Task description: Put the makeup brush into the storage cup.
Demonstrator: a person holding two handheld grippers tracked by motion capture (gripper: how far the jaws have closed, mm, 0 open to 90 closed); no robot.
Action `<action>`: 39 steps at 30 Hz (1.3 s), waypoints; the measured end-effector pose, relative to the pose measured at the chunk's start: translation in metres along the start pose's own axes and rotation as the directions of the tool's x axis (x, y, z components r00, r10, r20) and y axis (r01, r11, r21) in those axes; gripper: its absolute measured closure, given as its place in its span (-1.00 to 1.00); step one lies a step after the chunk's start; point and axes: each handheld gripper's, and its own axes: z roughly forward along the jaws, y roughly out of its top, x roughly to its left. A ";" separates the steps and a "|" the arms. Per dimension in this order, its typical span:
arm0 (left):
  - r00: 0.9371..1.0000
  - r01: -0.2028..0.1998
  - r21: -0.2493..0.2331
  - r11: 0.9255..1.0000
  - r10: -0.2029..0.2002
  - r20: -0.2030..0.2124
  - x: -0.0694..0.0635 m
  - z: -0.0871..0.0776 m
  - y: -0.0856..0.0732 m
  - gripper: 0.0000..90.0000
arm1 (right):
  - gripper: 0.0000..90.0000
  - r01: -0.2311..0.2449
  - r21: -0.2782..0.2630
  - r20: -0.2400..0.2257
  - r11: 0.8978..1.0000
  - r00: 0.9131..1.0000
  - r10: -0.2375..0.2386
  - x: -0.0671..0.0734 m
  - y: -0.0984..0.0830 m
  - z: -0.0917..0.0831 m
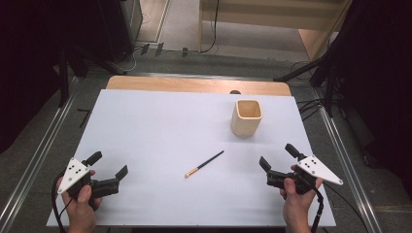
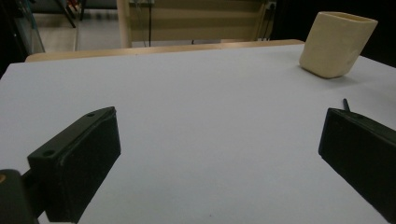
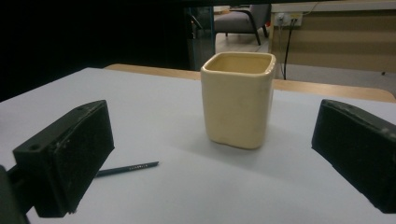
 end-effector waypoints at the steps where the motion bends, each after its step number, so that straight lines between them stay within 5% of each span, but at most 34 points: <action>1: 1.000 -0.001 0.000 1.000 0.001 0.000 0.000 0.000 0.000 -1.00 | -1.00 0.000 0.000 0.000 1.000 1.000 0.000 0.000 0.000 0.000; 18: 1.000 -0.007 0.005 1.000 0.007 0.010 -0.001 0.001 0.000 -1.00 | -1.00 0.038 0.038 -0.071 0.999 0.997 -0.036 0.021 0.016 0.038; 39: 1.000 -0.005 0.002 1.000 0.005 0.013 -0.002 0.000 0.000 -1.00 | -1.00 0.112 0.092 -0.169 0.990 0.981 -0.095 0.037 0.036 0.071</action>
